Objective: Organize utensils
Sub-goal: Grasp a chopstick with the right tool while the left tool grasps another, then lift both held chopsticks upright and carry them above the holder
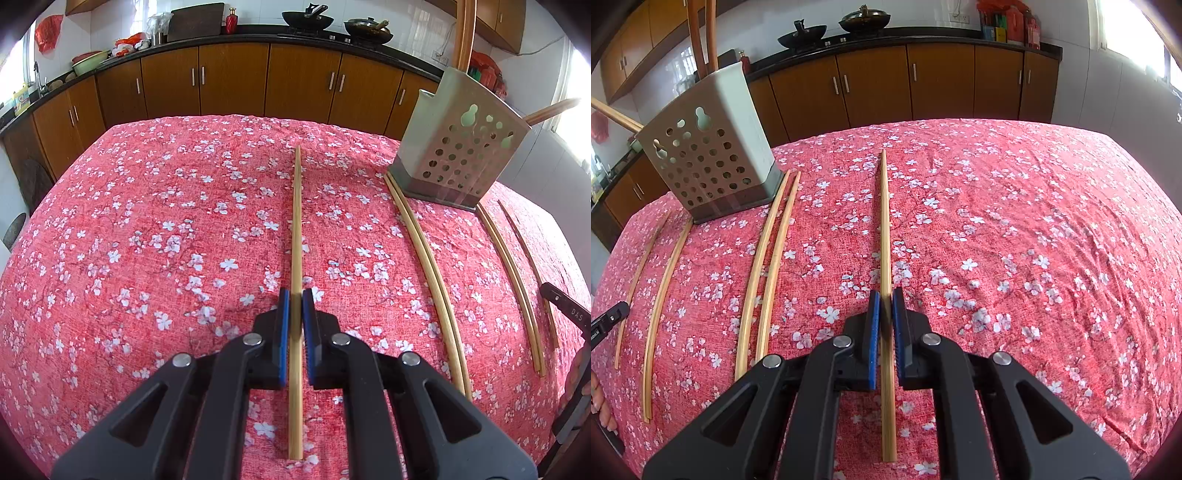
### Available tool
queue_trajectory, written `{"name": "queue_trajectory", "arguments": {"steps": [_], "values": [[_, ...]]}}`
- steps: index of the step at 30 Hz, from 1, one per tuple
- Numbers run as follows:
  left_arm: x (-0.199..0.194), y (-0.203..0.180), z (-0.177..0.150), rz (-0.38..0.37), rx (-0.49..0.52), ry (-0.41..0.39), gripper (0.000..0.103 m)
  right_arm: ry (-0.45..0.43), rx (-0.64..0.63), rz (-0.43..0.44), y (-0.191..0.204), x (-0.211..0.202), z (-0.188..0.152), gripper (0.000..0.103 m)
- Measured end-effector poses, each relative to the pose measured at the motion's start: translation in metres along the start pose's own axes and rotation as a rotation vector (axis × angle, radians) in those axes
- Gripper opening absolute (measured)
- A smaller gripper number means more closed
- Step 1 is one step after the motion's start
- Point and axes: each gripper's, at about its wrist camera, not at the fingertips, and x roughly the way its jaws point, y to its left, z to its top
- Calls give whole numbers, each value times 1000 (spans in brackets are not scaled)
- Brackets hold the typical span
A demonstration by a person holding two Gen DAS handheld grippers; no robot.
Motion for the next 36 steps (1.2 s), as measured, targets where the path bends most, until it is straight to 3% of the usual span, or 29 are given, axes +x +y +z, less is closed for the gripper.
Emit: {"name": "queue_trajectory", "arguments": {"steps": [11, 23, 28, 36], "values": [[-5, -5, -5, 10, 17, 2, 10, 1, -24, -17, 2, -3, -4, 9], [-7, -5, -8, 32, 50, 7, 8, 0, 10, 29, -10, -10, -7, 7], [-29, -3, 2, 20, 55, -52, 8, -99, 23, 43, -13, -39, 0, 7], [-92, -8, 36, -34, 43, -238, 8, -287, 31, 70, -9, -96, 26, 7]]}}
